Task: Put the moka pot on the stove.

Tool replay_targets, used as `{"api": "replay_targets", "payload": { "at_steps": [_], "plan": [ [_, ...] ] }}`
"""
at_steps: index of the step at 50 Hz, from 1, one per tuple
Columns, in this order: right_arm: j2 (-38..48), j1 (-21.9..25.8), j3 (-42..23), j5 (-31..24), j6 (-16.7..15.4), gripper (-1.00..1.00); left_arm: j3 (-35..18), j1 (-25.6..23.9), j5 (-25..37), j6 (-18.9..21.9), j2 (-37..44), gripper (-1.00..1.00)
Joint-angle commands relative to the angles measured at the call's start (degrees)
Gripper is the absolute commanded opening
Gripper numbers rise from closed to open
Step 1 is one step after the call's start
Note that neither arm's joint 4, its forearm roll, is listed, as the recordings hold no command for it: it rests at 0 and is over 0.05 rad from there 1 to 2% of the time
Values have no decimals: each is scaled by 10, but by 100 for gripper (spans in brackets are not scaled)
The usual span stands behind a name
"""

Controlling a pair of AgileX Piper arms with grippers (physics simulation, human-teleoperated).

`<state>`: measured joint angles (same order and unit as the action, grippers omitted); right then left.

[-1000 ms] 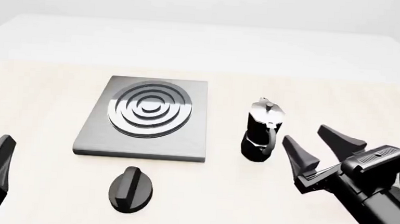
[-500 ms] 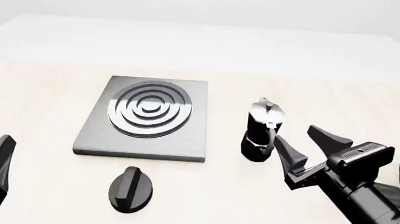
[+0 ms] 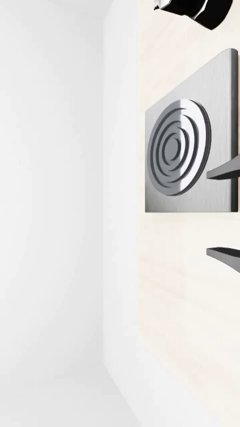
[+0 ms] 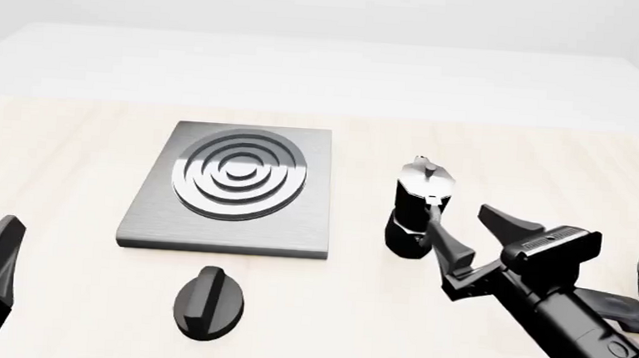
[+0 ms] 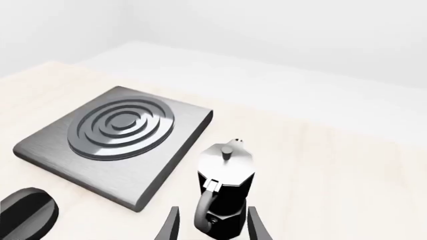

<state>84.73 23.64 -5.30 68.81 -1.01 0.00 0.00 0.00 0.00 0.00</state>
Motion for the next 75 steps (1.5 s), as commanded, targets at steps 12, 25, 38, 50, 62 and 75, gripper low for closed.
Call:
{"api": "replay_targets", "payload": {
  "at_steps": [12,25,38,50,62,75],
  "plan": [
    [86,7,-46,10,9,100,0,0,0,0,0,100],
    [99,10,-51,10,12,100,0,0,0,0,0,100],
    [122,12,-60,10,12,100,0,0,0,0,0,100],
    [131,13,-62,10,16,100,0,0,0,0,0,100],
    [157,16,-74,10,19,100,0,0,0,0,0,100],
    [175,21,-84,10,22,-100,0,0,0,0,0,100]
  ]
}}
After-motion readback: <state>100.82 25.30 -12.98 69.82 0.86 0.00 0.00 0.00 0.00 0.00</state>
